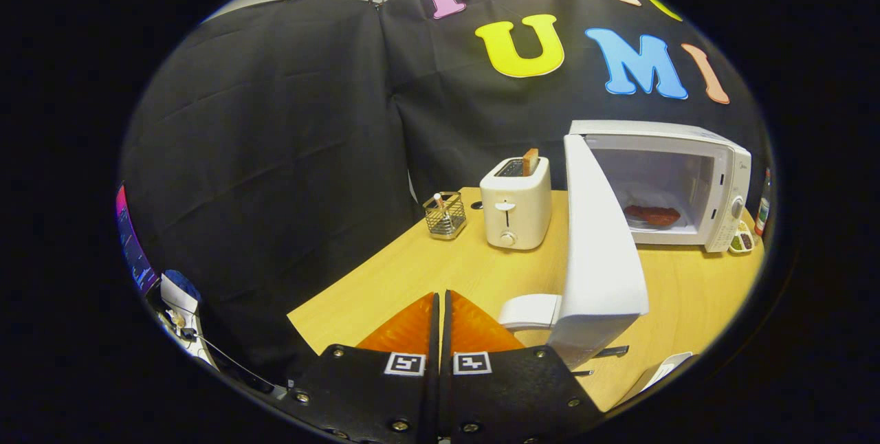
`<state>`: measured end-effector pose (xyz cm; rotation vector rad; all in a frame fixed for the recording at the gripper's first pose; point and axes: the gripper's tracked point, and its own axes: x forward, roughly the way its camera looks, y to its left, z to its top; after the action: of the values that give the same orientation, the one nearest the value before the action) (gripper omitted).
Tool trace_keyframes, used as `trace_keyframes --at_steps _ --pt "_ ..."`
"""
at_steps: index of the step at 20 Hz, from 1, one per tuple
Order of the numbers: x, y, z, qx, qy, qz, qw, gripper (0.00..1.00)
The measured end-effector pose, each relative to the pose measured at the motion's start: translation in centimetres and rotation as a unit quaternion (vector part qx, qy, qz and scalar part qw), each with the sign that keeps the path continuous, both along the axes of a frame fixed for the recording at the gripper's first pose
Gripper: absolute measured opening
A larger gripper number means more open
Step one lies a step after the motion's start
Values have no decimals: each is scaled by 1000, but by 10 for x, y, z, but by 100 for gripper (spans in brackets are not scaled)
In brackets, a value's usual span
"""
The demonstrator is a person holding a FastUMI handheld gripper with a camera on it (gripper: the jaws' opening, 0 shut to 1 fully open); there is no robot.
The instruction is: Open the microwave, put the food inside, and close the microwave door.
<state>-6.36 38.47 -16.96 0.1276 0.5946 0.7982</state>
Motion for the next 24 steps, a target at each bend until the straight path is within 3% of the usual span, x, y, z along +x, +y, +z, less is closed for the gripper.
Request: trace_keyframes --at_steps 7,13,24 --pt "32 -65 -12 -22 4 -48 999 1" --pt "78 -126 -25 -37 13 -106 994 1" --pt "167 -200 -39 -46 9 -176 983 1"
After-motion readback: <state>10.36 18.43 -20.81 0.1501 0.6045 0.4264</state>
